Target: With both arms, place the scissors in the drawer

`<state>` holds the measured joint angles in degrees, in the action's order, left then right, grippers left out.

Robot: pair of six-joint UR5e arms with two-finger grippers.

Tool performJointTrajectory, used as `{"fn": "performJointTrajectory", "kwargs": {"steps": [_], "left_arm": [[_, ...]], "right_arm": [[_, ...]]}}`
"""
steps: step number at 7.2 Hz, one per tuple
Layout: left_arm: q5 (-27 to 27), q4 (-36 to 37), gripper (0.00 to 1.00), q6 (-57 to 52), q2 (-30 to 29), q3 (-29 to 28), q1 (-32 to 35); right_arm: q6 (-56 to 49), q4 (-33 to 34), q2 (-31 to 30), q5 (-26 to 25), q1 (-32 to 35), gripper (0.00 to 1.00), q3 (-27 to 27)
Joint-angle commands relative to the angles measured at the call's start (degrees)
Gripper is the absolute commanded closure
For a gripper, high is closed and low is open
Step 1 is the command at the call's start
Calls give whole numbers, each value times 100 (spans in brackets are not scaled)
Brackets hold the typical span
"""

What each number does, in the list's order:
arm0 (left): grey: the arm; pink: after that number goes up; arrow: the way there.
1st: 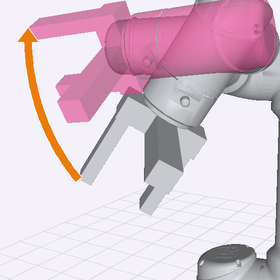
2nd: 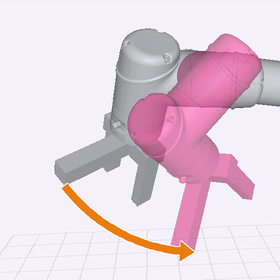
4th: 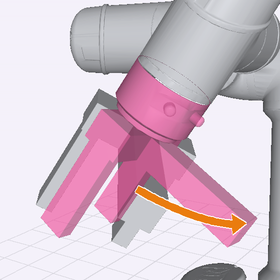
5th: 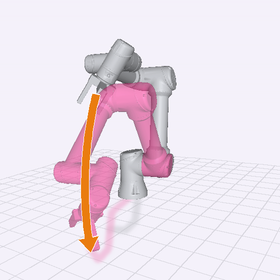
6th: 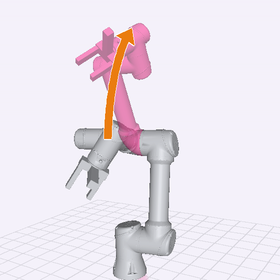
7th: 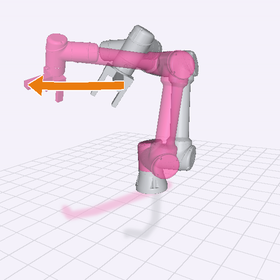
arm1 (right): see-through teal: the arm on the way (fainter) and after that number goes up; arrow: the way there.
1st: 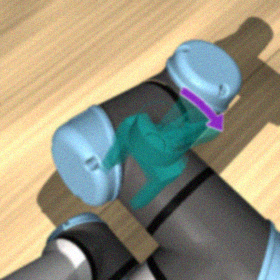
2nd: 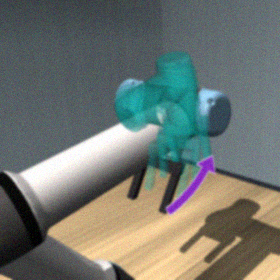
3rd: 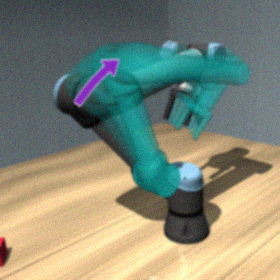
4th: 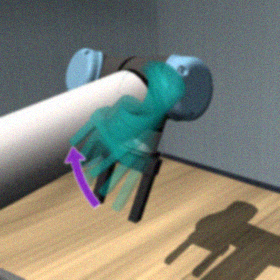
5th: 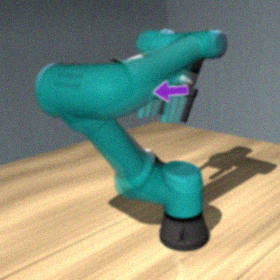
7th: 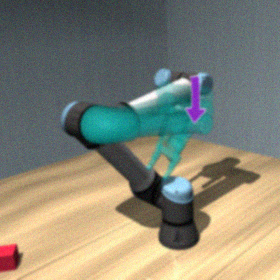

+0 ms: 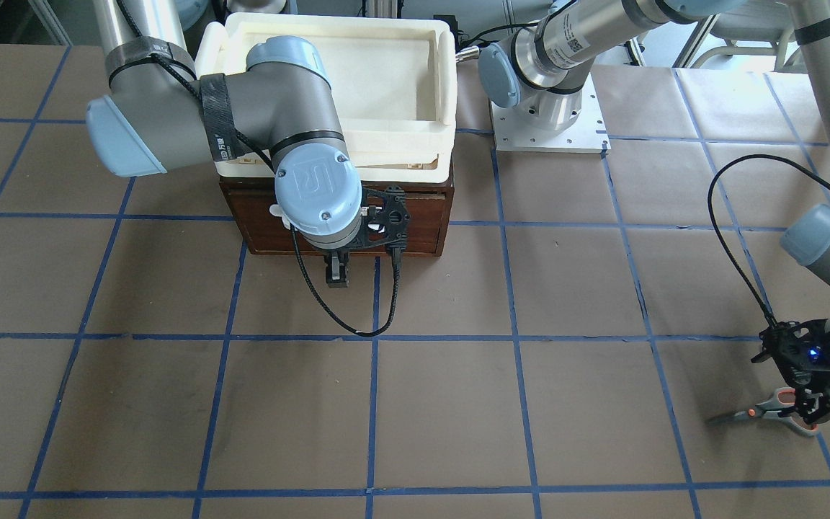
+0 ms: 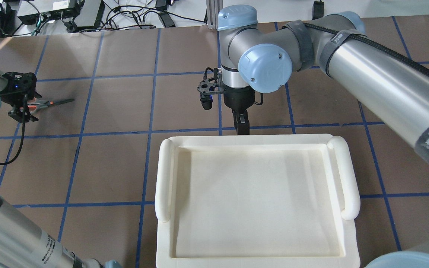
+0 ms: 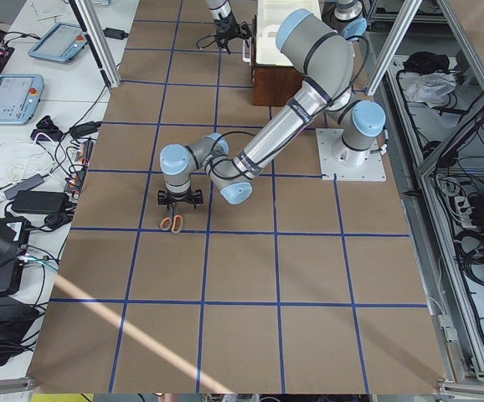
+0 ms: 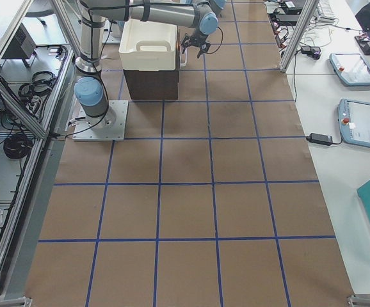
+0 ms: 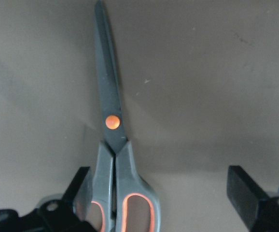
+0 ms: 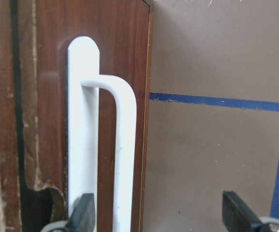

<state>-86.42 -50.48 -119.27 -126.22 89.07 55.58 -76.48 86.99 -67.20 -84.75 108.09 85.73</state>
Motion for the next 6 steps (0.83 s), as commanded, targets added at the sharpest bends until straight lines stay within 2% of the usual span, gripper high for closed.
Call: {"fn": "performJointTrajectory", "kwargs": {"steps": [1,4,6], "left_arm": [[186,337,1,-35,-183,-73,50],[187,294,0,-44,-411,-320,50],[196,223,6,-35,-464,-320,50]], "right_arm": [[1,63,14,11,1,8,66],[10,73,102,20,1,19,75],[1,73,111,-6,1,36,75]]}}
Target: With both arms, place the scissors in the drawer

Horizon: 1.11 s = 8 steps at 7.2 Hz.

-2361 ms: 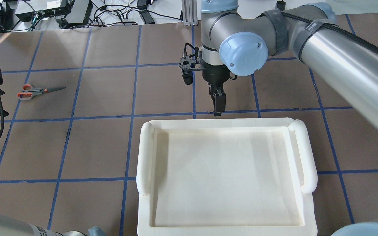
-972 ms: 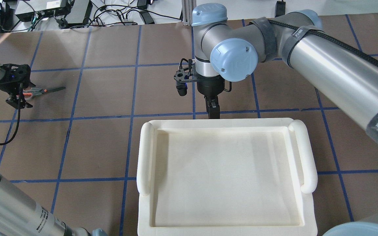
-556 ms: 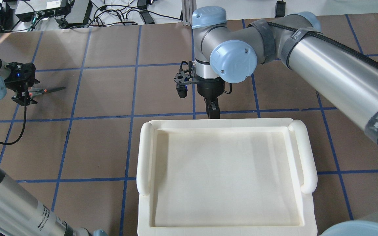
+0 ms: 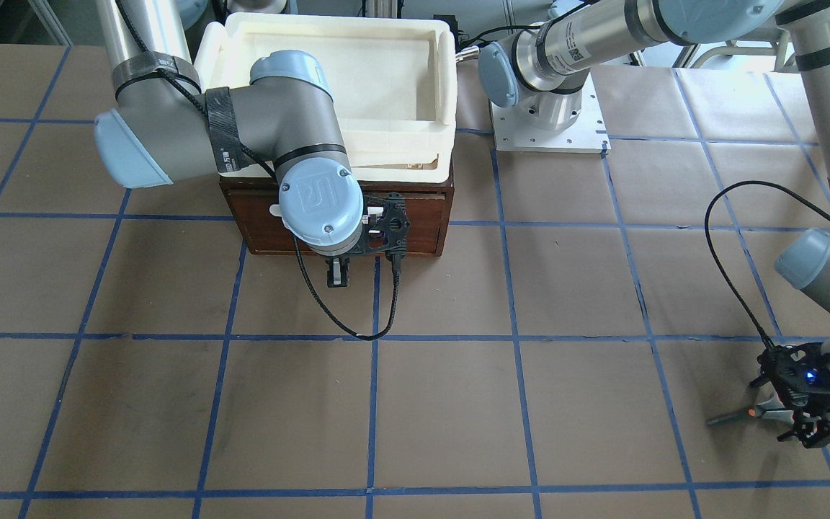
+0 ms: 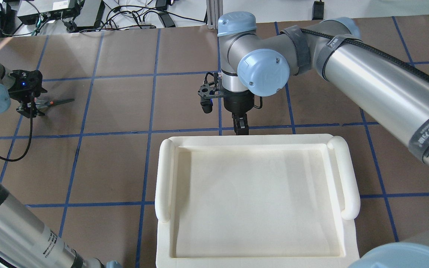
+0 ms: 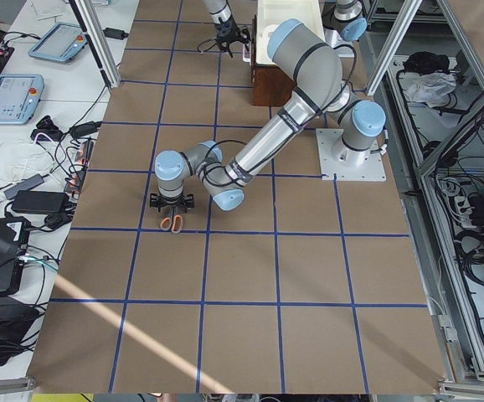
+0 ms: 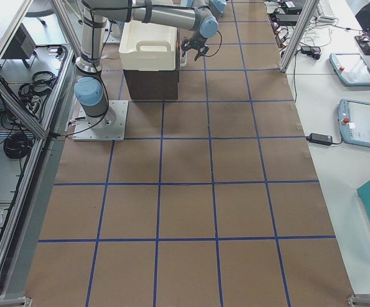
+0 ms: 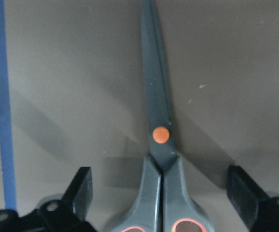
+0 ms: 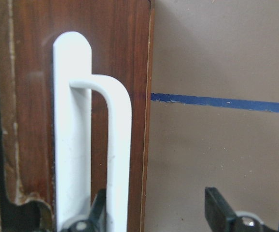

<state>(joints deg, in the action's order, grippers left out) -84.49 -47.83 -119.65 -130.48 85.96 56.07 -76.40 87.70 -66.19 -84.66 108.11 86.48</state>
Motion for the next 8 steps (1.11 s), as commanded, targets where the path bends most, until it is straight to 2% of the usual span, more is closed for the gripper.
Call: {"fn": "performJointTrajectory", "kwargs": {"steps": [1,2,4,6,8], "left_arm": [[3,-34,35,-23,-39,-9,0],[3,-33,50,-32,-13,-18,0],[3,-42,70,-58,23,-18,0],[3,-42,81,-76,40,-9,0],[-6,-95,84,-15,145,-18,18]], "right_arm": [[2,-7,9,-76,0,43,-8],[-7,2,0,-86,0,49,-17],[-7,19,0,-94,-9,67,-139],[-112,28,122,-86,-35,67,-437],[-130,150,534,-86,-44,67,-885]]}}
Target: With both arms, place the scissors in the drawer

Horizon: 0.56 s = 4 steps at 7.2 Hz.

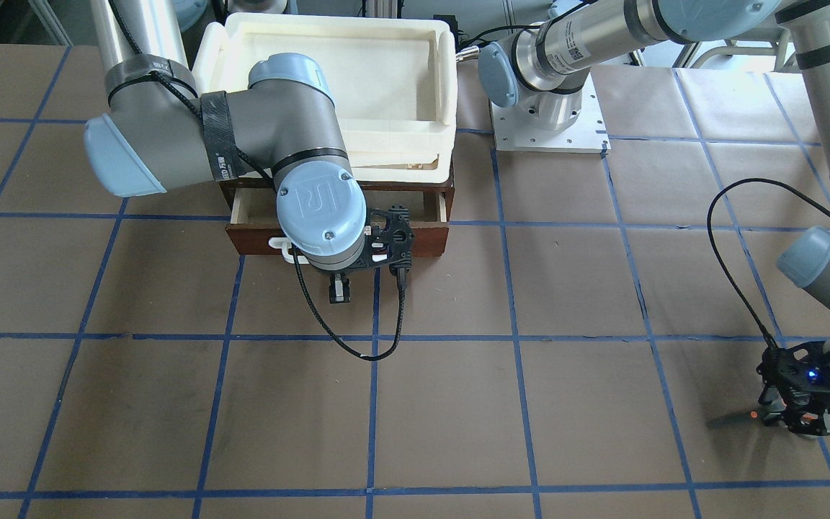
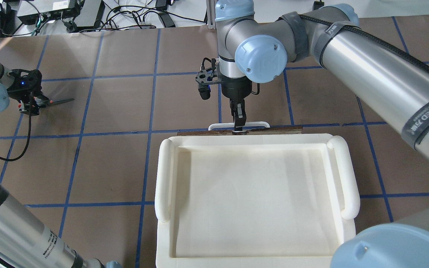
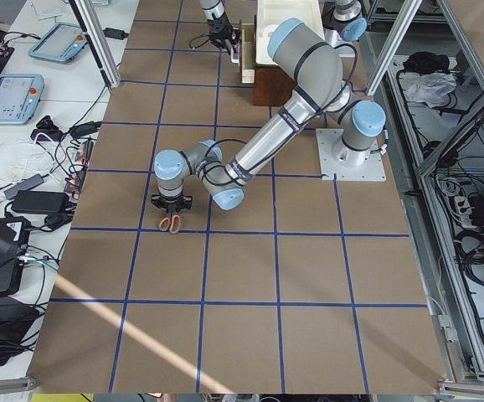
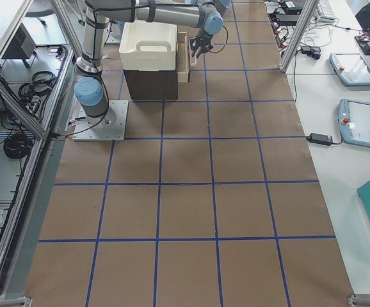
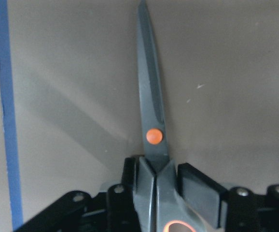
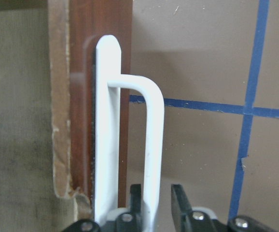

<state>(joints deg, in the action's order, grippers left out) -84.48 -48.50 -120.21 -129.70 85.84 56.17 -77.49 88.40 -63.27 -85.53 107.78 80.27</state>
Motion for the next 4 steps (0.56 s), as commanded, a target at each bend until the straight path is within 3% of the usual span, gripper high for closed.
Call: {"fn": "performJointTrajectory", "kwargs": {"steps": [1,4], "left_arm": [[-16,-80,84,50,164,-5,17],[-42,-544,88,76,480,-189,279]], "right_arm": [[-38,307,358,1,-29,67,-371],[-310,591,482,-7,-152,68,-537]]}}
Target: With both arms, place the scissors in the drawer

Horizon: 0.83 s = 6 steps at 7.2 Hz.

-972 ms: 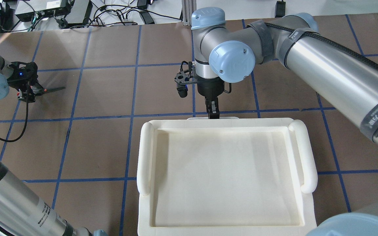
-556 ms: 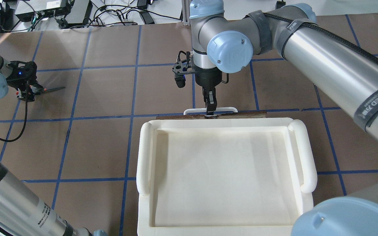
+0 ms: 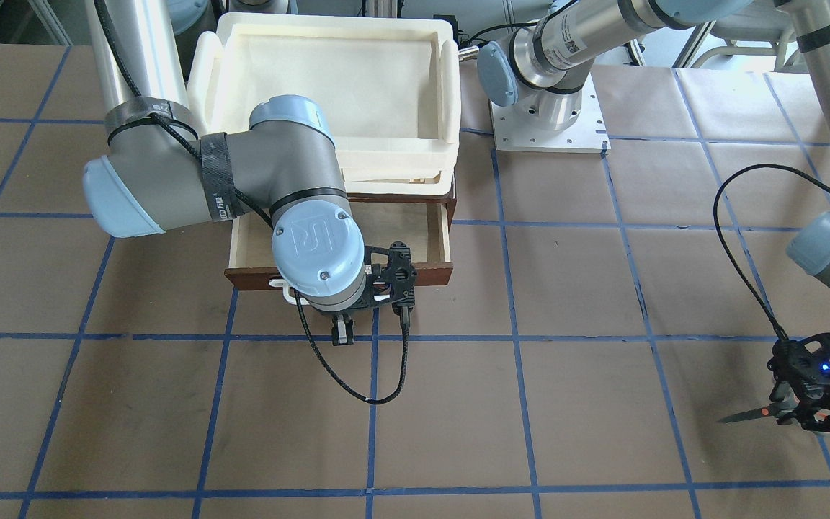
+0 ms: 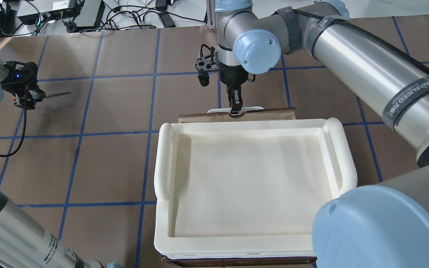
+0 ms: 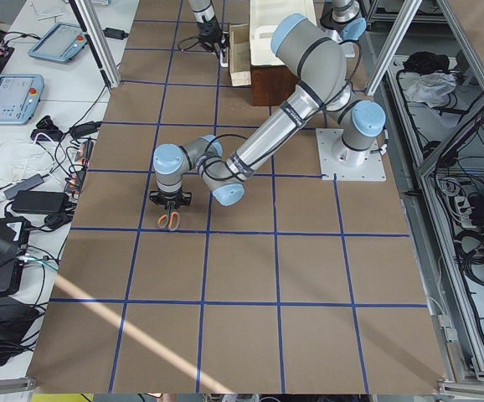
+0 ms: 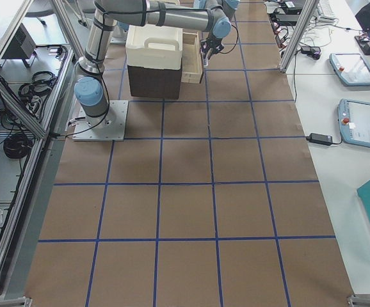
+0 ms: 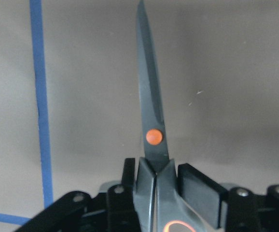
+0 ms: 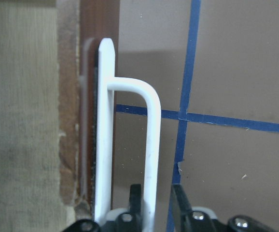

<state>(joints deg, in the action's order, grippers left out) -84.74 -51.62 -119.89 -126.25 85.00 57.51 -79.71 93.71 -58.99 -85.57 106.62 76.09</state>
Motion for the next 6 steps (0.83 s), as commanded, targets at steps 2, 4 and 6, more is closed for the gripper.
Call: {"fn": "performJointTrajectory", "kwargs": {"steps": [2,4,6], "left_arm": [[-34,-471,90,37,285,-141,200],[-34,-918,90,63,495,-264,366],[-17,-1008,90,71,584,-264,375]], "right_arm": [[-106,164,273,14,-53,68,-497],[-106,576,335,14,-62,67,-569],[-89,692,353,49,-132,50,-551]]}}
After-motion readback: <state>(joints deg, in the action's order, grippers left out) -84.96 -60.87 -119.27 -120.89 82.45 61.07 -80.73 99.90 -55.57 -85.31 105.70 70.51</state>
